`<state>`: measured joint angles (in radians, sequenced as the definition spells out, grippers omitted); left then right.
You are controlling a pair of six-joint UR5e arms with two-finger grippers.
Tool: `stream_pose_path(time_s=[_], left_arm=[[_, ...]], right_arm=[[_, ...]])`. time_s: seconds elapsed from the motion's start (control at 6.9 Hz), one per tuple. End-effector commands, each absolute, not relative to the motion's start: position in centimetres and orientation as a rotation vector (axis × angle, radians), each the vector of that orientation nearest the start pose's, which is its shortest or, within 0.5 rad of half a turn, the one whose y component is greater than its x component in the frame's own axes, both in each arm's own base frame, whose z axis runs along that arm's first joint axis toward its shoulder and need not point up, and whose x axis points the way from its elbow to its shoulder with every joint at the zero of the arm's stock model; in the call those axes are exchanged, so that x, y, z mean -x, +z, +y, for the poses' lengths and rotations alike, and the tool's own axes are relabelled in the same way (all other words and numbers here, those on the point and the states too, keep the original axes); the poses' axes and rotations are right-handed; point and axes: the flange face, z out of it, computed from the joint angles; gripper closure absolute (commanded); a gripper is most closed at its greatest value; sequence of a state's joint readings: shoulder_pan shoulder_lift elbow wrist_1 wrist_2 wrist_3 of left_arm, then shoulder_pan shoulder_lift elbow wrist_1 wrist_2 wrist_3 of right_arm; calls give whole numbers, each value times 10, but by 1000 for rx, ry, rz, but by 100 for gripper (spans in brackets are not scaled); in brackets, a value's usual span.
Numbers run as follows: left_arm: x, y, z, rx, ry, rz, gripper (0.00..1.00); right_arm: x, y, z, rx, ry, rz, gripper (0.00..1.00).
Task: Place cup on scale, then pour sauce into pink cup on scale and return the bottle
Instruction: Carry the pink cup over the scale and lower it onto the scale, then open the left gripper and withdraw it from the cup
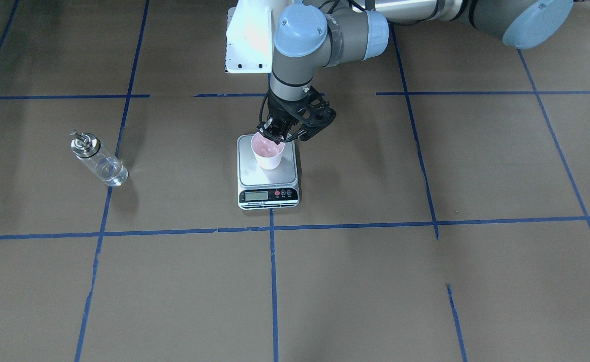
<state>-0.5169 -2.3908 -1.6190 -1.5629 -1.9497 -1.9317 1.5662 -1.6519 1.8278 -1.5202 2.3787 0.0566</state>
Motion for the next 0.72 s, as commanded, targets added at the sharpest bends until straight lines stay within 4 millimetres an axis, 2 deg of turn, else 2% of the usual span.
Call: stream_pose_path(time_s=[0.0,0.14,0.29,0.43,0.58], left_arm=[[-554,132,-430,278,-640,908,0],[-543,123,-429,268,-627,929,0],[-529,114,-429,253,-613,942,0],[-513,104,-429,246,-619,954,0],[-494,98,-425,225,-598,970,0]], right_arm=[[-59,560,-466,-185,-31,-814,0],[-59,556,-467,-188,-29,-814,0],[-59,536,-477,-171,-22,-811,0],[-59,506,-470,-160,-17,-800,0],[-51,468,-456,-143,-21,-801,0]])
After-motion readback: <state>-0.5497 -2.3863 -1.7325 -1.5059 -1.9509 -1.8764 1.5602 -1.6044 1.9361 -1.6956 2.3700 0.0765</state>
